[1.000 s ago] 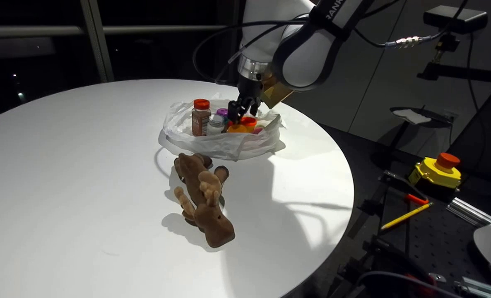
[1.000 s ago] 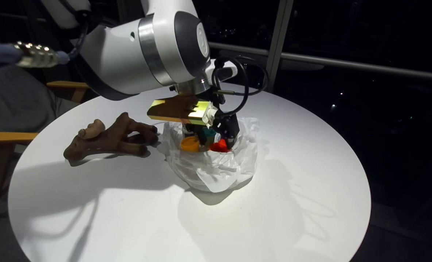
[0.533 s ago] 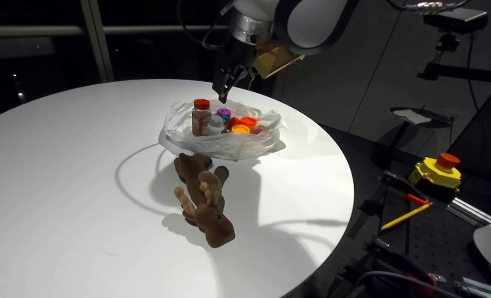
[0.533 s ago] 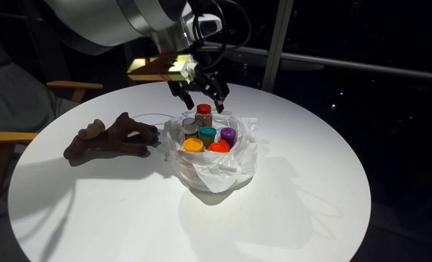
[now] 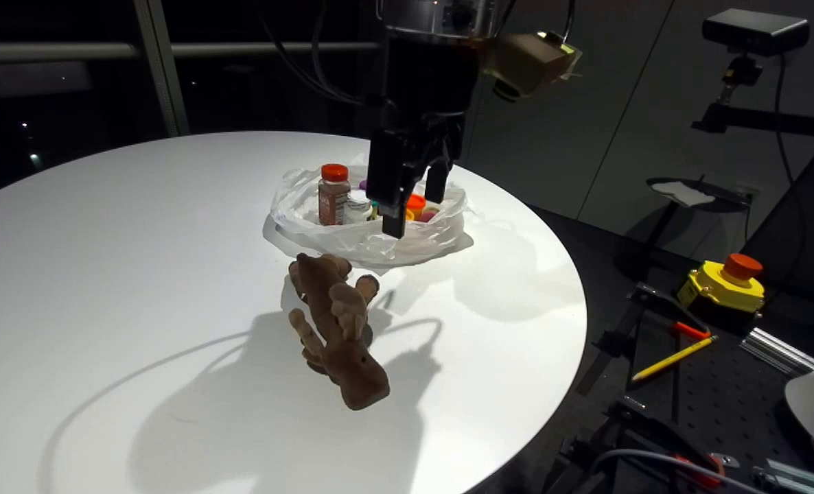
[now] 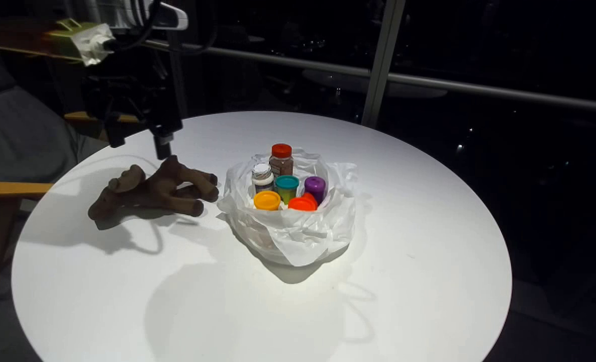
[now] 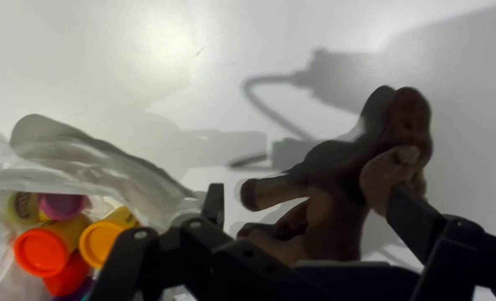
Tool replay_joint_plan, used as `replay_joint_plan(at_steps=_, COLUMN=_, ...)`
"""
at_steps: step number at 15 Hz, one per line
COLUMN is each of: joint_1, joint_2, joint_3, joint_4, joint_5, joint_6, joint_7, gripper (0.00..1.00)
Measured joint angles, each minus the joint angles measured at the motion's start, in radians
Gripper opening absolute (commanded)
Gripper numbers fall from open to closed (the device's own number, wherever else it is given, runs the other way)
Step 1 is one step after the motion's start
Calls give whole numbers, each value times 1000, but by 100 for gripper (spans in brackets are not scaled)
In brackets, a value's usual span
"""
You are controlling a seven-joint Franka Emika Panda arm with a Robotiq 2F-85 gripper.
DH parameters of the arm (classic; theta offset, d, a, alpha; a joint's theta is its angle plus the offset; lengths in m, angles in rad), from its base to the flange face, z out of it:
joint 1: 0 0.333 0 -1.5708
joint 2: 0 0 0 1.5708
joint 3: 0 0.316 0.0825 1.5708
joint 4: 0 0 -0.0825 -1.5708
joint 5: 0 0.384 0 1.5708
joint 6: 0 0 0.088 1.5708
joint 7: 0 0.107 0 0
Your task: Put all the contents on the table into the plastic bag.
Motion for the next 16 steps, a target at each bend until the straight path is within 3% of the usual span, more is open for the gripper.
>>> replay_joint_plan(at_steps=4, joint_1=-17, joint_2=7, joint_3=105, joint_4=-5, joint_5=153, joint_6=13, joint_7=-78, gripper=100)
replay_joint_plan(at_steps=9, joint_1=-23, joint_2=82, joint_3=142, joint_4=-25, joint_5=158, joint_6=249, joint_7=-73, gripper=100)
replay_joint_plan(at_steps=13, joint_1=-16, joint_2=176, joint_3=120, joint_4=-22, joint_5=61, joint_6=441, joint_7=-20, gripper=100)
replay_joint_plan(at_steps=16, joint_1=47, joint_2=244, joint_3=15, joint_4=-8, joint_5=-54, joint_6=537, joint_7=62, gripper=100)
